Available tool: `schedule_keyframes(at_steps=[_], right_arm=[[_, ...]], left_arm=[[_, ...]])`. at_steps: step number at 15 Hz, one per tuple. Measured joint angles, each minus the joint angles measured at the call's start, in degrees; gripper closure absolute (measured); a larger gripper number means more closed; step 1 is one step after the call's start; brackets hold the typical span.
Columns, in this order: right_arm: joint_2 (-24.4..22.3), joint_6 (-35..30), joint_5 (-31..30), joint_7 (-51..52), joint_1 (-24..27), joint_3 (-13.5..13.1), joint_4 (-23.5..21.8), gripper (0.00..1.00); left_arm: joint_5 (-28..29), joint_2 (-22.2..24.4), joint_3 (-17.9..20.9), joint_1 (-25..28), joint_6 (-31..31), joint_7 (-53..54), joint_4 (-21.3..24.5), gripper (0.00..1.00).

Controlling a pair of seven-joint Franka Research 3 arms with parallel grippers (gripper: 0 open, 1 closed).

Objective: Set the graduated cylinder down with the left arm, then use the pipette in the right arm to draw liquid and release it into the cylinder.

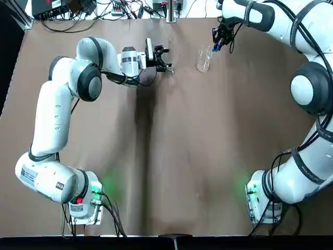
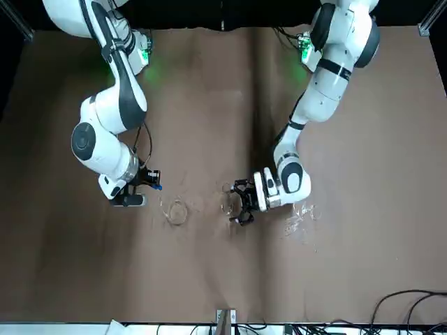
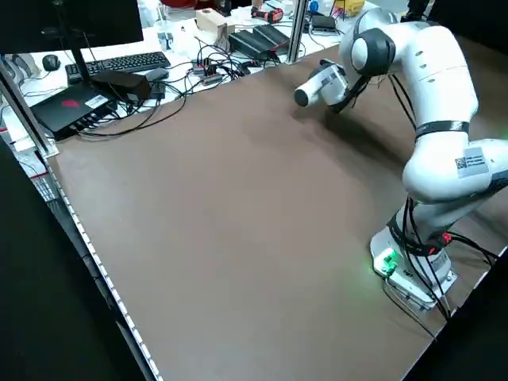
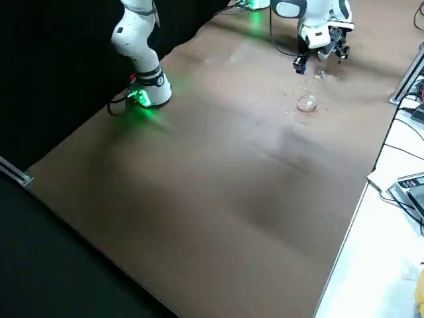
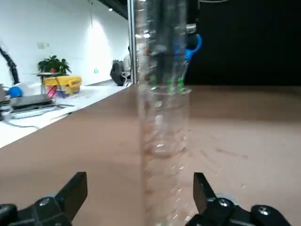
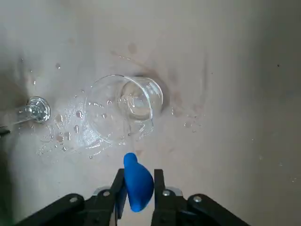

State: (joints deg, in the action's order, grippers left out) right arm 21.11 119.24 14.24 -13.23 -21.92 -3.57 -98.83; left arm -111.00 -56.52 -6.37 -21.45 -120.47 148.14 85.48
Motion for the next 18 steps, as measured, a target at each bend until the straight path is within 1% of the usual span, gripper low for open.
schedule_keyframes(at_steps=[1, 3, 5, 7, 11, 13, 15, 18], right_arm=[[0.04, 0.00, 0.00, -0.06, 0.00, -0.03, 0.00, 0.70], [0.05, 0.00, 0.00, -0.19, 0.04, -0.09, 0.00, 0.70], [0.06, 0.00, 0.00, -0.44, 0.13, -0.17, 0.01, 0.70], [0.07, 0.00, 0.00, -0.58, 0.23, -0.27, 0.01, 0.70], [0.07, 0.00, 0.01, -0.69, 0.28, -0.39, 0.05, 0.70], [0.07, 0.00, 0.11, -0.75, 0.33, -0.43, 0.11, 0.70], [0.07, -0.02, 0.20, -0.77, 0.39, -0.52, 0.32, 0.70], [0.07, -0.04, 0.23, -0.77, 0.58, -0.60, 0.62, 0.70]], left_arm=[[1.57, 0.19, 1.59, 1.36, -0.12, -1.29, -0.03, 0.00], [6.38, 0.60, 2.11, 4.26, -0.16, -4.48, 0.01, 0.00], [13.89, 1.43, 2.17, 7.96, -0.16, -10.06, 0.07, 0.00], [23.45, 3.20, 2.17, 11.53, -0.09, -17.11, 0.03, 0.00], [42.66, 9.48, 2.02, 16.78, 0.14, -35.29, -0.18, 0.00], [50.49, 12.62, 1.77, 18.41, 1.08, -44.52, -0.23, 0.00], [55.76, 15.67, 1.72, 19.10, 2.63, -53.64, -0.43, 0.00], [61.88, 21.11, 1.77, 19.38, 6.09, -69.16, -0.44, 0.00]])
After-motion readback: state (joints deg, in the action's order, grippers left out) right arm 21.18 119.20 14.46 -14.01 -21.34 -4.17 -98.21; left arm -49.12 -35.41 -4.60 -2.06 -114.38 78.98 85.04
